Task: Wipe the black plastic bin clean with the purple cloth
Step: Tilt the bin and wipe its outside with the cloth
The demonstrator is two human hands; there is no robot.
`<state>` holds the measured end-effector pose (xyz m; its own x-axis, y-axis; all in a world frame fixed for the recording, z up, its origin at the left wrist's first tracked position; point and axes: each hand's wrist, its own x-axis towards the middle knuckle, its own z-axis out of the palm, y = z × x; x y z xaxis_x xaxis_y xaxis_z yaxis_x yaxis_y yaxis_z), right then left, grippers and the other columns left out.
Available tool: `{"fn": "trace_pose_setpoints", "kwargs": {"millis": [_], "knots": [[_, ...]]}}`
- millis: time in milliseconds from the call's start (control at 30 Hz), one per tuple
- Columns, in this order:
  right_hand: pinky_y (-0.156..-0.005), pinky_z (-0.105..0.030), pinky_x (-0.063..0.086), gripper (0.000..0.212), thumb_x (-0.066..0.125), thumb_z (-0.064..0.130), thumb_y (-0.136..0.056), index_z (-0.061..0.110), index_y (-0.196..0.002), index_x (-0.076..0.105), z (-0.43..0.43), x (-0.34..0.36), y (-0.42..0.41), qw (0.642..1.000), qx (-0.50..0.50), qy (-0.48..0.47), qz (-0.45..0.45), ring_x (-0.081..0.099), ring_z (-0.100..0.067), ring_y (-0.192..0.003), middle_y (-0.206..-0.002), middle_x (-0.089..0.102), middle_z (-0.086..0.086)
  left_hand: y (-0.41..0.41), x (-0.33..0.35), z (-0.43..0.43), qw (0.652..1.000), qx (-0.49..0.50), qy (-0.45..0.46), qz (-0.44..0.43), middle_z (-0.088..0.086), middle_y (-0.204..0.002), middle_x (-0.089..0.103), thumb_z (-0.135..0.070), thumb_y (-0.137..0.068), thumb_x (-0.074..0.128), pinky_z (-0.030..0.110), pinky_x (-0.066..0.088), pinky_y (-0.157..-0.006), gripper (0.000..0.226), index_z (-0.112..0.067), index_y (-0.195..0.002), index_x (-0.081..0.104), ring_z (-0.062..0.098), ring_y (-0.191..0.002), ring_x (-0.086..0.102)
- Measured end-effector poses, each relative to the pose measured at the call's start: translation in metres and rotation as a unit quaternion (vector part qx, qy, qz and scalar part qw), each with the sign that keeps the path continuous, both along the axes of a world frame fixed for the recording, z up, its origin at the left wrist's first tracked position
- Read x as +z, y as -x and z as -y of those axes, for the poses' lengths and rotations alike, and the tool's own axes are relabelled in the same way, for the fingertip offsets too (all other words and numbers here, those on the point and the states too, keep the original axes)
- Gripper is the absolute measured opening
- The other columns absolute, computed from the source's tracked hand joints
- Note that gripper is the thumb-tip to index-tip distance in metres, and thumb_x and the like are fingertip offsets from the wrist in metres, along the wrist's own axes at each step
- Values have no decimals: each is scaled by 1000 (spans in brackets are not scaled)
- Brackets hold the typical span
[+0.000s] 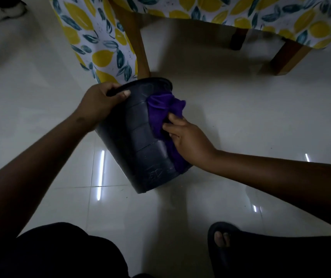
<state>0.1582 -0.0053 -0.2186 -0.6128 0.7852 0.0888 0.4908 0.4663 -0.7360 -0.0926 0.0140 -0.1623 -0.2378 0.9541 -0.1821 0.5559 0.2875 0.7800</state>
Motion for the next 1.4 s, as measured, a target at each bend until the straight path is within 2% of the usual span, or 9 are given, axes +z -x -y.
{"fn": "trace_pose_setpoints", "kwargs": {"millis": [100, 200, 300, 367, 500, 733, 900, 1100, 1400], "knots": [[-107, -15, 25, 29, 45, -1, -91, 4, -114, 63, 3, -6, -14, 1000, -1, -19, -9, 42, -23, -128, -137, 43, -1, -3, -6, 3, 996, 65, -37, 38, -12, -73, 68, -40, -82, 73, 25, 50, -73, 13, -28, -79, 71, 3, -67, 61], [-106, -27, 35, 31, 41, 1, -92, 9, -114, 62, 18, -10, -28, 999, 7, -49, -2, 48, -31, -123, -133, 52, -7, -13, -3, 2, 993, 64, -74, 60, -15, -72, 68, -34, -85, 72, 18, 48, -70, 11, -28, -75, 71, -4, -68, 61], [-115, -43, 26, 45, 46, 0, -86, 17, -127, 54, 37, -10, -34, 986, 91, -121, 73, 24, -38, -140, -149, 37, -5, -17, 3, -3, 990, 72, -105, 65, -20, -67, 66, -29, -87, 71, 12, 45, -68, 11, -29, -76, 69, -9, -67, 59], [-118, -38, 11, 60, 48, -4, -85, 23, -138, 41, 41, -5, -26, 986, 103, -101, 79, 7, -31, -145, -155, 19, 4, -14, 5, -4, 989, 80, -96, 81, -21, -65, 66, -27, -88, 70, 12, 45, -67, 12, -27, -76, 68, -9, -65, 58], [-116, -36, 22, 56, 44, -7, -87, 20, -136, 46, 3, 11, 2, 998, -2, -69, -11, 21, -34, -142, -153, 30, -3, -13, 9, -4, 992, 57, -61, 98, -19, -61, 65, -25, -92, 66, 10, 45, -60, 14, -25, -77, 67, -8, -61, 58], [-108, -5, 15, 53, 48, -4, -88, 20, -135, 46, -59, -4, -21, 995, -90, 27, -43, 34, -17, -137, -149, 37, -6, -9, 2, -4, 991, 70, -75, 88, -19, -60, 64, -27, -91, 66, 7, 42, -56, 10, -18, -87, 68, -9, -60, 56], [-117, -25, 17, 46, 45, 2, -93, 17, -137, 43, 7, -19, -47, 999, -18, 29, -36, 24, -17, -142, -152, 30, -5, -1, -11, -5, 986, 102, -86, 95, -4, -78, 66, -35, -86, 68, 23, 49, -75, 14, -22, -81, 70, 6, -76, 59], [-117, -43, 13, 51, 40, 9, -91, 21, -140, 37, 26, -21, -34, 989, 127, -69, 41, 12, -33, -144, -153, 25, 0, -10, -12, -12, 986, 116, -91, 76, -9, -74, 63, -27, -92, 65, 11, 46, -65, 17, -12, -94, 70, -9, -63, 56], [-113, -13, 15, 51, 50, -2, -91, 19, -136, 44, -48, -17, -39, 982, -86, 160, -45, 28, -3, -133, -150, 34, -3, -4, -14, -8, 988, 101, -81, 79, -7, -82, 68, -33, -90, 65, 20, 51, -75, 15, -19, -92, 71, 3, -78, 62]]}}
